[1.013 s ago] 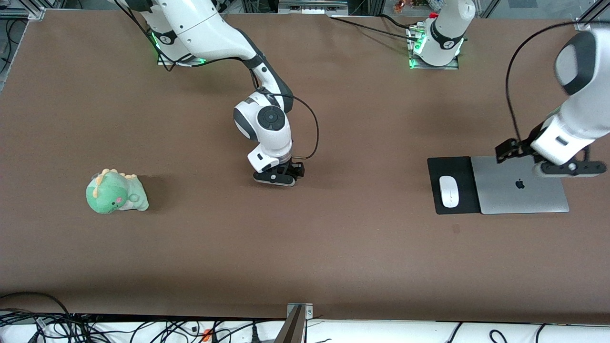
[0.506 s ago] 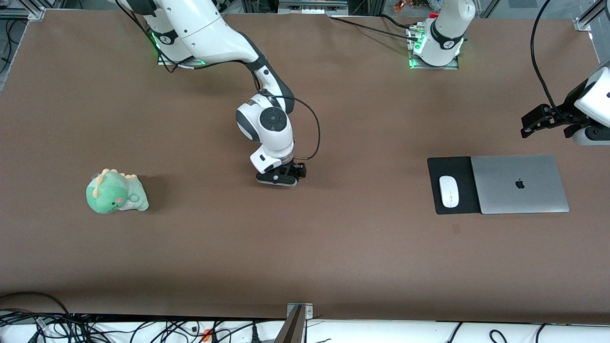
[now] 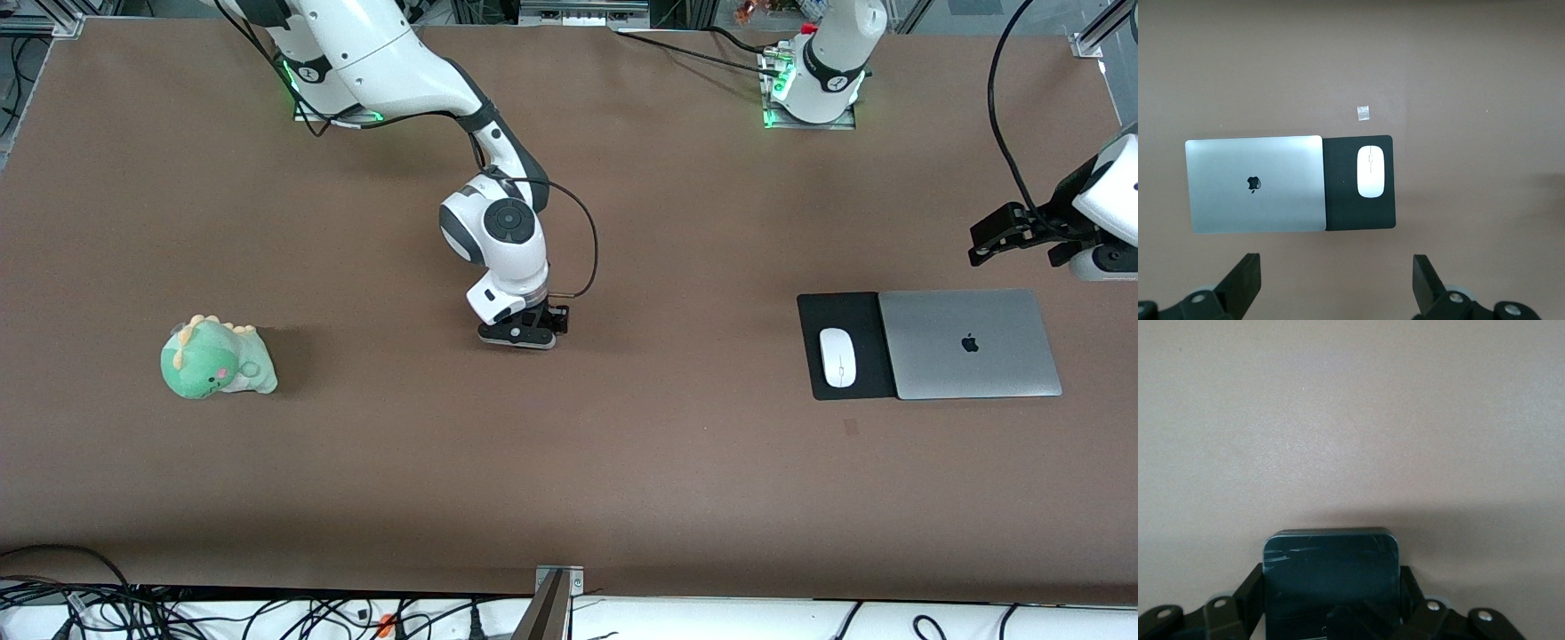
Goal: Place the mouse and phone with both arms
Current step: 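Carry the black phone with the right gripper toward the green plush toy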
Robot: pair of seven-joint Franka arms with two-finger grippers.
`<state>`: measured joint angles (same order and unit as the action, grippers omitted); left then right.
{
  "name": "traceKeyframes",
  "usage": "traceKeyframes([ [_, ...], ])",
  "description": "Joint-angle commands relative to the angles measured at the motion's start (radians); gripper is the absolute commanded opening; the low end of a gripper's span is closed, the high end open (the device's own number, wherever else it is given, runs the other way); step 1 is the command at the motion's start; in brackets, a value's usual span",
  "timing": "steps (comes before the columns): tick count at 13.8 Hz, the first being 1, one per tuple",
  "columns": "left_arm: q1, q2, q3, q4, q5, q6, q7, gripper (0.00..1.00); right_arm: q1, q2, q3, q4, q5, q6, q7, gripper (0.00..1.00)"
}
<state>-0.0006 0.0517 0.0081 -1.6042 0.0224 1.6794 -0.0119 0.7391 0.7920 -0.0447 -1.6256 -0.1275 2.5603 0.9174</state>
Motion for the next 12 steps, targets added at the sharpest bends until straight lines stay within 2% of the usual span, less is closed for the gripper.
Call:
traceKeyframes([
  [1, 0.011, 0.016, 0.007, 0.036, -0.021, -0.015, 0.013, 1.00, -0.023, 0.009, -0.009, 0.019, -0.015, -0.006, -0.053, 0.00],
  [2, 0.010, 0.016, 0.007, 0.038, -0.021, -0.014, 0.013, 1.00, -0.049, 0.007, -0.006, 0.039, -0.011, -0.047, -0.096, 0.00],
  [4, 0.010, 0.016, 0.007, 0.037, -0.021, -0.013, 0.012, 1.00, -0.085, 0.006, 0.000, 0.126, 0.005, -0.220, -0.185, 0.00],
  [6, 0.008, 0.019, 0.006, 0.036, -0.021, -0.013, 0.012, 1.00, -0.124, -0.020, 0.002, 0.153, 0.060, -0.311, -0.257, 0.00],
  [9, 0.008, 0.023, 0.004, 0.036, -0.021, -0.013, 0.012, 1.00, -0.203, -0.094, -0.004, 0.080, 0.092, -0.334, -0.429, 0.00],
  [12, 0.008, 0.023, 0.004, 0.038, -0.021, -0.013, 0.012, 1.00, -0.300, -0.190, -0.006, -0.060, 0.092, -0.304, -0.540, 0.00],
])
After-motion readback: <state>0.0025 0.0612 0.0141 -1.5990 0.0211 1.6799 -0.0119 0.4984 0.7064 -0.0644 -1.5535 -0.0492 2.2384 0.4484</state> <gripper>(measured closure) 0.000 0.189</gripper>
